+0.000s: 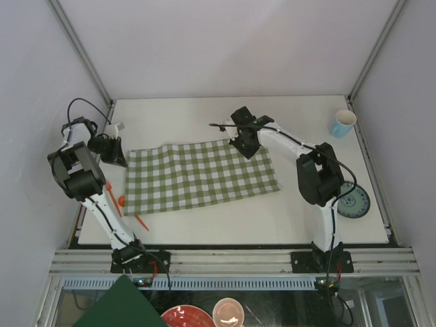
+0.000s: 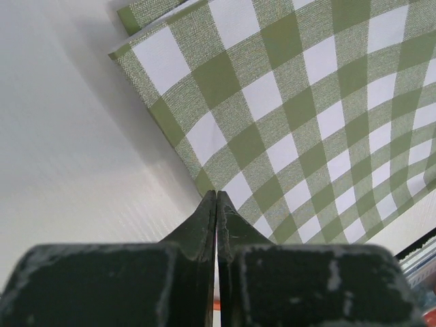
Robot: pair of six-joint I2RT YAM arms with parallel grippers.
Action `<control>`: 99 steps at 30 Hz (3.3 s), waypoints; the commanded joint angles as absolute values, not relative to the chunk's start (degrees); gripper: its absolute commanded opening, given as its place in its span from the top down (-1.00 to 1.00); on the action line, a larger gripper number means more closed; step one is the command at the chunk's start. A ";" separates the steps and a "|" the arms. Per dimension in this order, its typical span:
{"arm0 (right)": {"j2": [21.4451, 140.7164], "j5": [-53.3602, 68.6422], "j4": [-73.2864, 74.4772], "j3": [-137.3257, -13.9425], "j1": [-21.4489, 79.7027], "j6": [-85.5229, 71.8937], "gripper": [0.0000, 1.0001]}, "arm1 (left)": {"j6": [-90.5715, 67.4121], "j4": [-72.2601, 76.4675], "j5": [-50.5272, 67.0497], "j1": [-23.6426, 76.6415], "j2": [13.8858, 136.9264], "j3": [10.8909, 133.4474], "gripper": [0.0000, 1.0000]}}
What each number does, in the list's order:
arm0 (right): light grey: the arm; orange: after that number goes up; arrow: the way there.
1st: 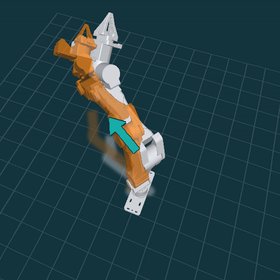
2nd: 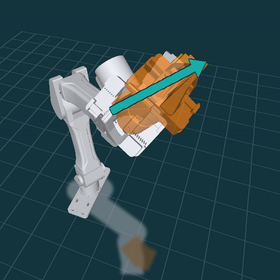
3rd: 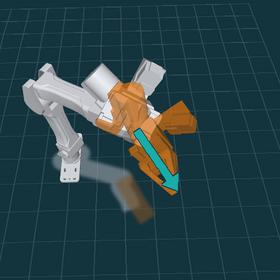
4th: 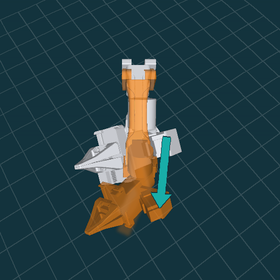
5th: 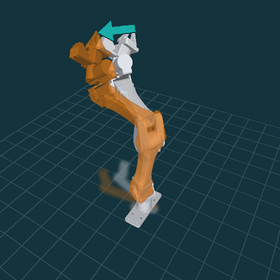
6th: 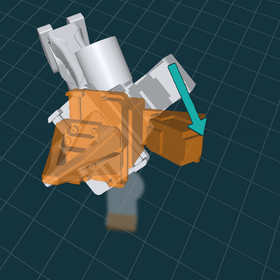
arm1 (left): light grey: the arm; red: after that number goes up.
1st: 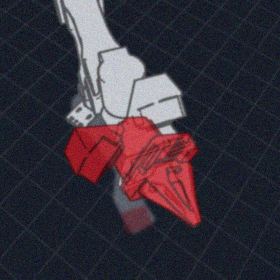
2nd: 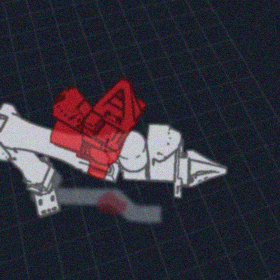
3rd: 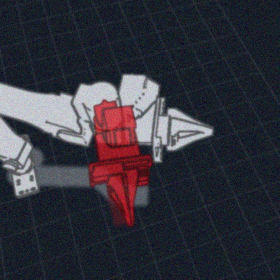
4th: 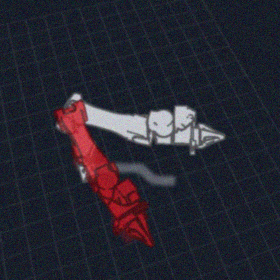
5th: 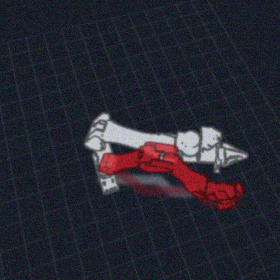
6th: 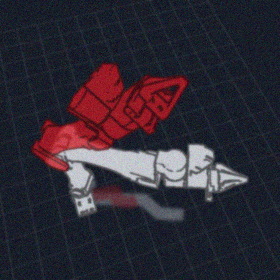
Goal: Set the dinner table for one person
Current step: Flatten out the napkin at the center of the board.
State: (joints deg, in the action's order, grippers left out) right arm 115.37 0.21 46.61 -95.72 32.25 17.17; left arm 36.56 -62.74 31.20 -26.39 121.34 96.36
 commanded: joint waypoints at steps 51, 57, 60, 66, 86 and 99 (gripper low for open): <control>91.52 15.77 51.59 -64.51 10.42 11.19 -0.27 | 37.54 -58.82 26.64 -18.27 102.20 82.83 0.83; 91.40 14.14 51.12 -65.50 10.55 11.60 -0.27 | 38.67 -51.82 15.24 -3.01 92.85 69.89 0.80; 91.38 14.10 51.25 -66.54 10.55 11.25 -0.27 | 38.34 -49.24 8.23 7.84 88.74 64.34 0.73; 89.86 12.96 51.55 -69.05 7.91 10.44 -0.27 | 33.95 -42.05 -0.20 26.49 84.21 61.16 0.43; 90.94 20.89 61.35 -86.58 -10.88 15.12 -0.29 | 33.38 -28.06 -11.96 57.64 96.37 63.60 -0.27; 92.20 22.64 61.53 -88.30 -11.03 15.13 -0.28 | 31.48 -25.89 -9.24 61.63 101.79 66.39 -0.22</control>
